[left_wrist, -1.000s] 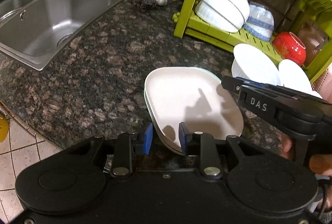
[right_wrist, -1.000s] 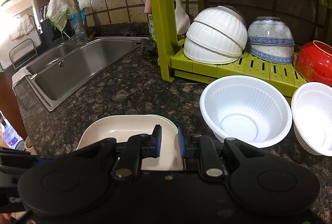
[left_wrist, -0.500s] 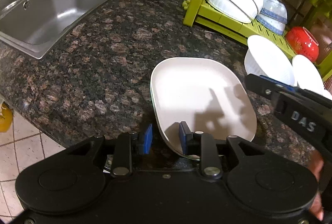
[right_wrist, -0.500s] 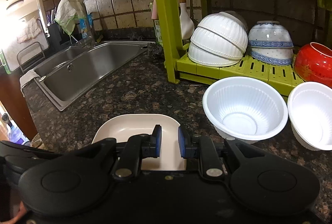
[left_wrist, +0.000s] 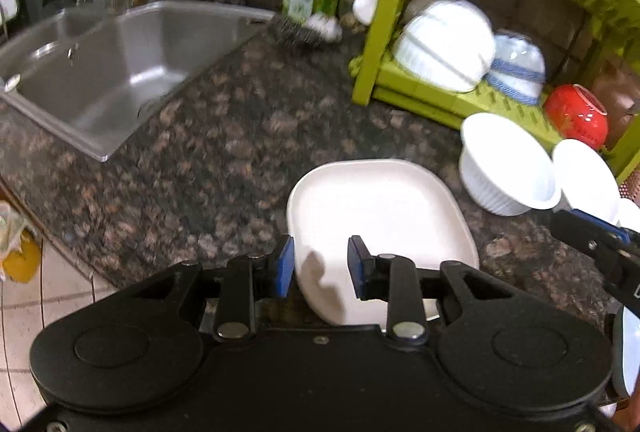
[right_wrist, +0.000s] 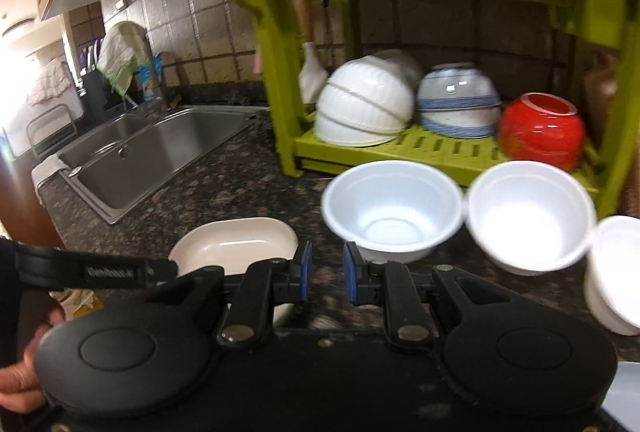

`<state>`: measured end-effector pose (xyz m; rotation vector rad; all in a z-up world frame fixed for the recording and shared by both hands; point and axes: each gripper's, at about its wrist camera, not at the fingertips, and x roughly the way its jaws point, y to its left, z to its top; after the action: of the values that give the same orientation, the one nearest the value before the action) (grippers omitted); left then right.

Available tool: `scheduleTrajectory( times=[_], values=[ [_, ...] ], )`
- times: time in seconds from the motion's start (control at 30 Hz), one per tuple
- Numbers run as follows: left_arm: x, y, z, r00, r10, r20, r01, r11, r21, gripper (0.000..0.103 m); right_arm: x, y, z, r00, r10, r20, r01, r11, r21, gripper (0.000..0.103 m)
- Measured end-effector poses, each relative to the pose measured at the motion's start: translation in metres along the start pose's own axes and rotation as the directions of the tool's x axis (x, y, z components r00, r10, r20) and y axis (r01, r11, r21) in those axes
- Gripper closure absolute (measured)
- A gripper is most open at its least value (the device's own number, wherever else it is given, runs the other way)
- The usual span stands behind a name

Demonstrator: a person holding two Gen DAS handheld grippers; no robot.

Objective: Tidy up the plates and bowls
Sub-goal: 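Move the left tool to the light blue plate rim, then close the left tool on the blue plate rim and lift it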

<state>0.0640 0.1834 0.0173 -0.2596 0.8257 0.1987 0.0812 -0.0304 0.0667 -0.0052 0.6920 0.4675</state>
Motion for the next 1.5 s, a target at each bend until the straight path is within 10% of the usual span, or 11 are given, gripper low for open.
scheduleTrajectory(
  times=[0.4, 0.87, 1.5],
  values=[
    [-0.012, -0.082, -0.015, 0.992, -0.127, -0.007, 0.126, 0.976, 0.176, 0.064, -0.064, -0.067, -0.018, 0.989, -0.141, 0.051, 0.137, 0.988, 0.066, 0.083],
    [-0.011, -0.192, -0.055, 0.940, -0.292, -0.179, 0.339, 0.868, 0.363, 0.061, -0.126, -0.175, -0.061, 0.931, -0.357, -0.074, 0.363, 0.896, 0.255, 0.081],
    [0.002, -0.254, -0.081, 0.889, -0.316, -0.331, 0.430, 0.826, 0.366, 0.054, -0.131, -0.232, -0.099, 0.926, -0.277, -0.257, 0.362, 0.846, 0.391, 0.063]
  ],
)
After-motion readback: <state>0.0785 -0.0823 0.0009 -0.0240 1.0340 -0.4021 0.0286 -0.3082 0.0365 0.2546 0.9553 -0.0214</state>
